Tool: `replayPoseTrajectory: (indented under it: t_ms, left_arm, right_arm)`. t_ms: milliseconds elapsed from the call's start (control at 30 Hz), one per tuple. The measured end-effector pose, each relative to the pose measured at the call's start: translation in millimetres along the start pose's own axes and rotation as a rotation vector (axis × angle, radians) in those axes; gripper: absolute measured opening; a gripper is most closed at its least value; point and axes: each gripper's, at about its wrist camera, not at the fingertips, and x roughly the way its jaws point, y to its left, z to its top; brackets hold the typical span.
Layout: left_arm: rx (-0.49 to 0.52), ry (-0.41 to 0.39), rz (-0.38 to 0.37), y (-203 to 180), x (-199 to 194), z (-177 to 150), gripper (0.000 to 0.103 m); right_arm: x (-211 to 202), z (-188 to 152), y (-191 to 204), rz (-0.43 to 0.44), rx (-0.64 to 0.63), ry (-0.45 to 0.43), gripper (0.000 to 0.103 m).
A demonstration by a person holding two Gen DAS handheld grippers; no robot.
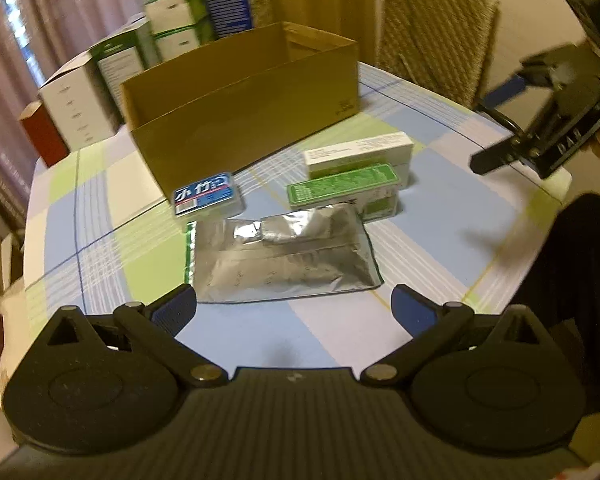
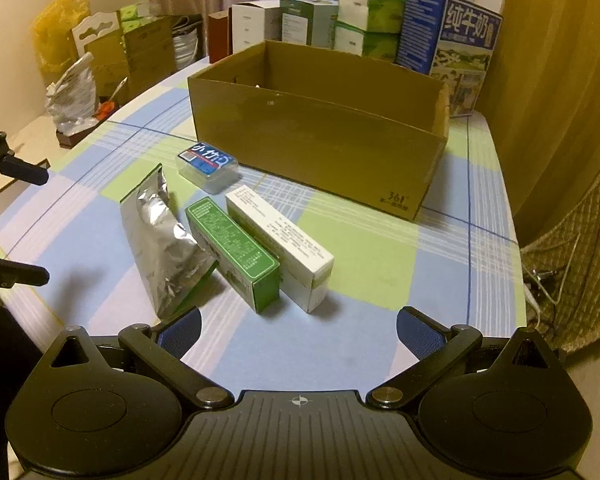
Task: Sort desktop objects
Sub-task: 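Grasp the silver foil pouch with the left tool while the right tool grasps the green medicine box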
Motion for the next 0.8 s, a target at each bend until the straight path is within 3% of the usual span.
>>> replayPoseTrajectory:
  t_ms: [400, 633, 800]
  left_arm:
    - [0.272, 0.028, -0.019, -5, 29, 2, 0.102]
    - [0.426, 0.019, -0.037, -3, 50, 4, 0.102]
    - [0.494, 0.014, -0.06, -1, 68, 9, 0.101]
  right_arm:
    - [19, 8, 13, 0.084, -0.119, -0.027, 0.1]
    - [41, 17, 30, 0.132, -0.246, -0.041, 0.077]
    - [66, 22, 40, 0.149, -0.326, -0.018, 0.066]
